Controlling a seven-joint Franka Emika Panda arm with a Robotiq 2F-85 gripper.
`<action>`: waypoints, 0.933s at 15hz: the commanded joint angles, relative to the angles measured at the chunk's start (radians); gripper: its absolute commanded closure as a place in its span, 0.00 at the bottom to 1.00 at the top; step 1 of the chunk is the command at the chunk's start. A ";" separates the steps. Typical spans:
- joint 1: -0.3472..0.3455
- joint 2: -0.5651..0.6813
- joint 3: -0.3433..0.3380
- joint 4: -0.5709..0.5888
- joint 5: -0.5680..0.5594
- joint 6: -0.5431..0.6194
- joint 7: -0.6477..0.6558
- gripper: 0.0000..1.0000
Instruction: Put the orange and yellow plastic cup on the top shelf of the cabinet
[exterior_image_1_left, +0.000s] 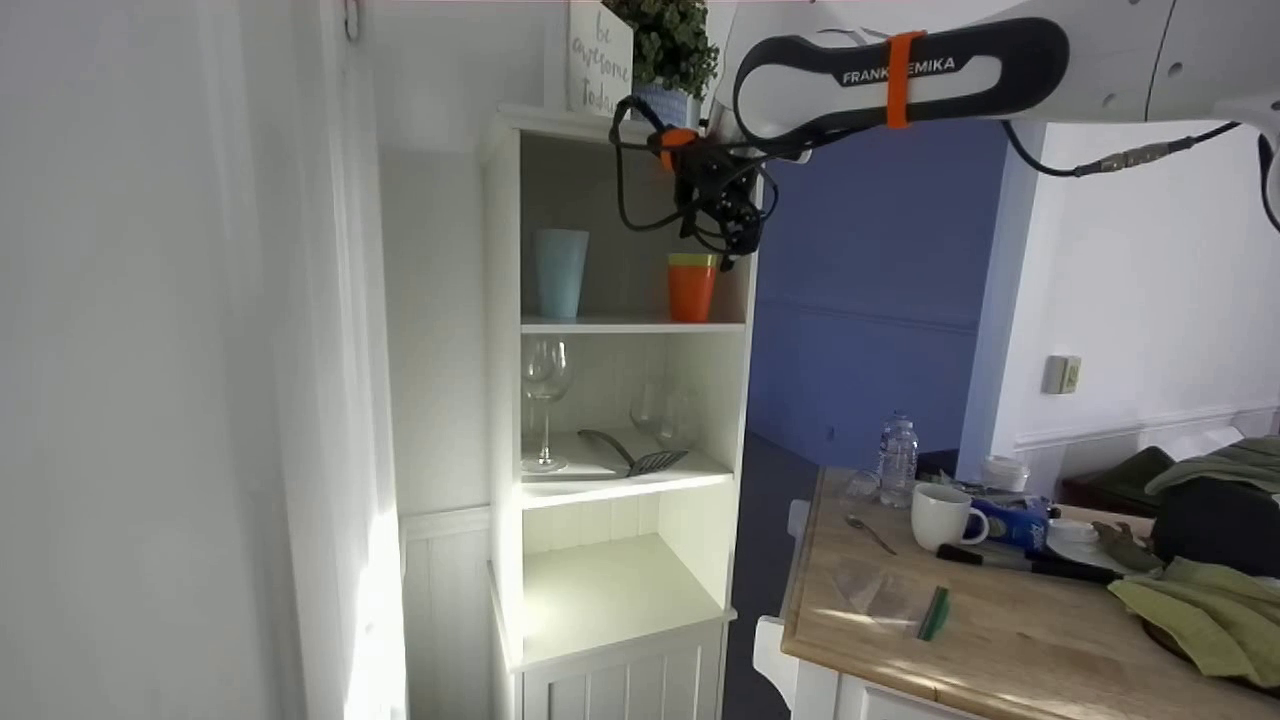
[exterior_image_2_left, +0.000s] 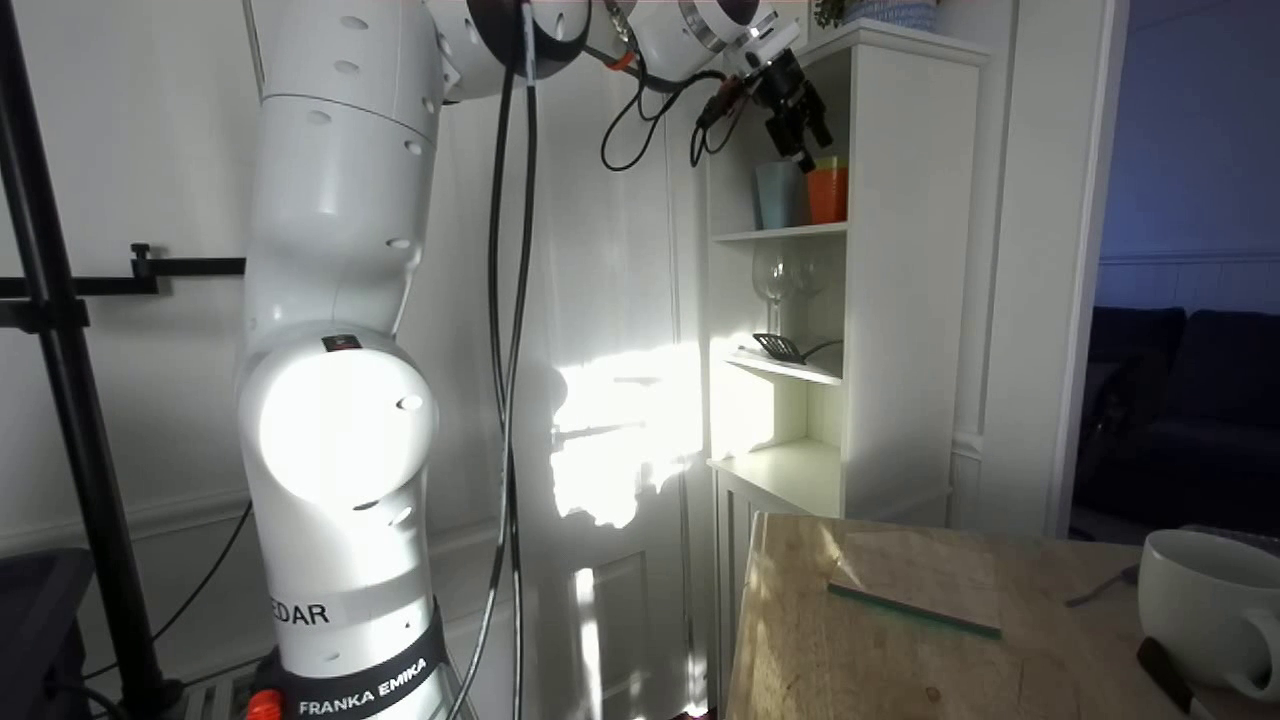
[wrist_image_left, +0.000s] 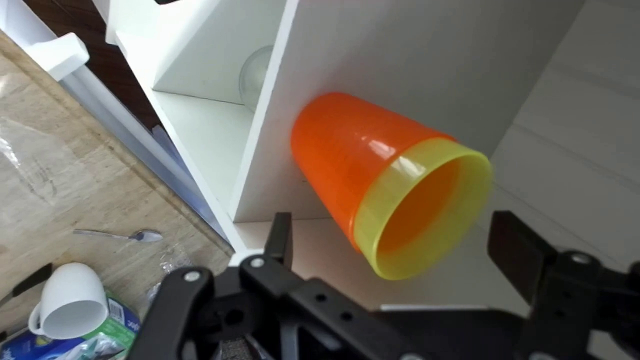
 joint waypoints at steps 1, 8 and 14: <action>-0.025 -0.057 0.025 -0.013 0.128 -0.098 -0.180 0.00; -0.028 -0.180 0.020 -0.117 0.304 -0.142 -0.589 0.00; -0.009 -0.289 0.006 -0.115 0.375 -0.537 -0.825 0.00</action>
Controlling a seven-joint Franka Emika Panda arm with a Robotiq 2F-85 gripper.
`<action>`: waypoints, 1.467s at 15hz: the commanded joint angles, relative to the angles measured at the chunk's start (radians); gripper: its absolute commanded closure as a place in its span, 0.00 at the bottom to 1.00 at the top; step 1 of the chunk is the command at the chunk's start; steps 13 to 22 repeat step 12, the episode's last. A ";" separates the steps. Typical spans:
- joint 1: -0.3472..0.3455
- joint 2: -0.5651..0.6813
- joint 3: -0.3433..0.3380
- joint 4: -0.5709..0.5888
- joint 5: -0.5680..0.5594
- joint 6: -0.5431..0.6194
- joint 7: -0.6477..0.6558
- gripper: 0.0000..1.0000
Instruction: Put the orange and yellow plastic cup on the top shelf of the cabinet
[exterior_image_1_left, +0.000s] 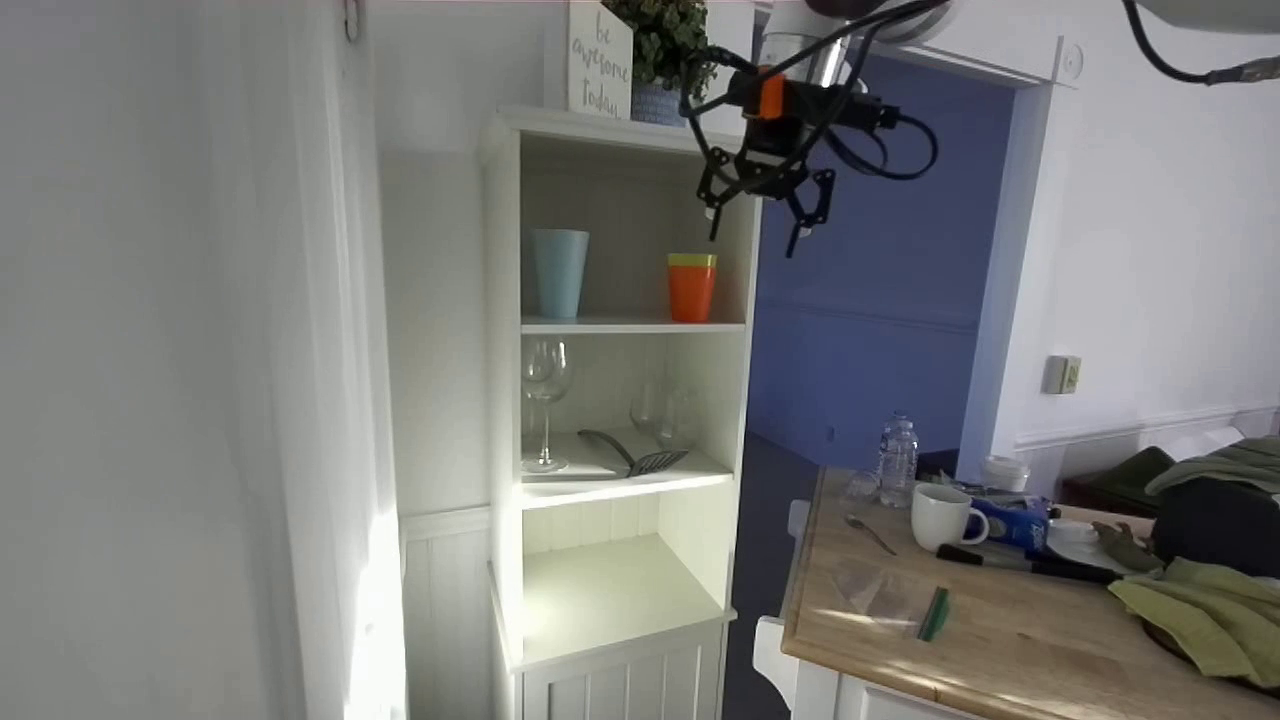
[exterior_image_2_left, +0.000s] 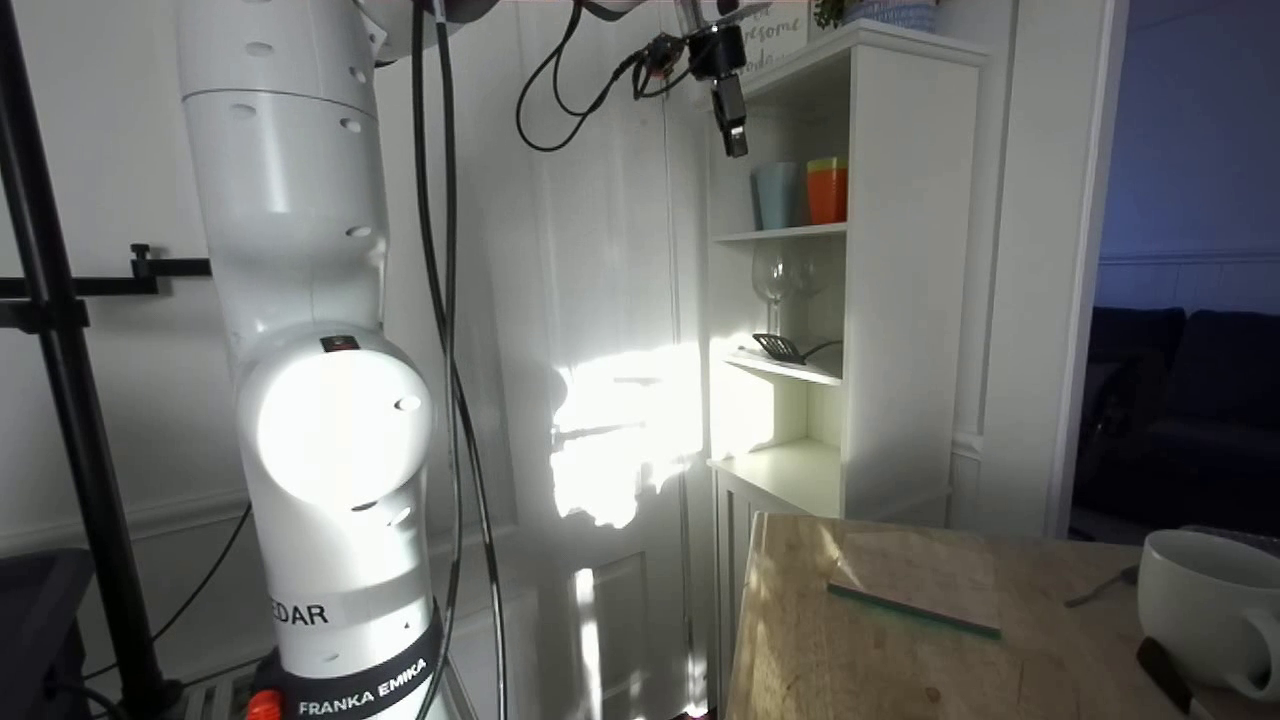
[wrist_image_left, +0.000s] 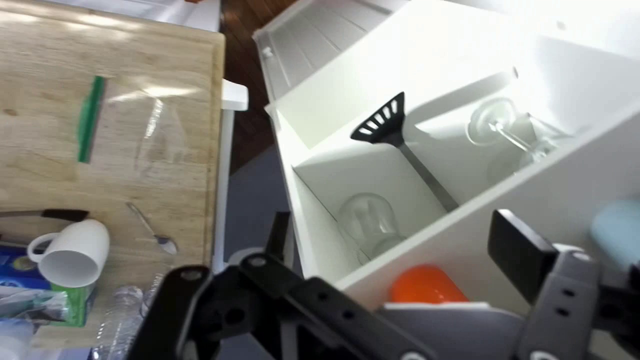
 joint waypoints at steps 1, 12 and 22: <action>-0.002 -0.090 -0.005 0.019 0.052 -0.256 -0.148 0.00; 0.003 -0.160 -0.086 0.182 -0.013 -0.610 -0.595 0.00; 0.003 -0.160 -0.086 0.182 -0.013 -0.610 -0.595 0.00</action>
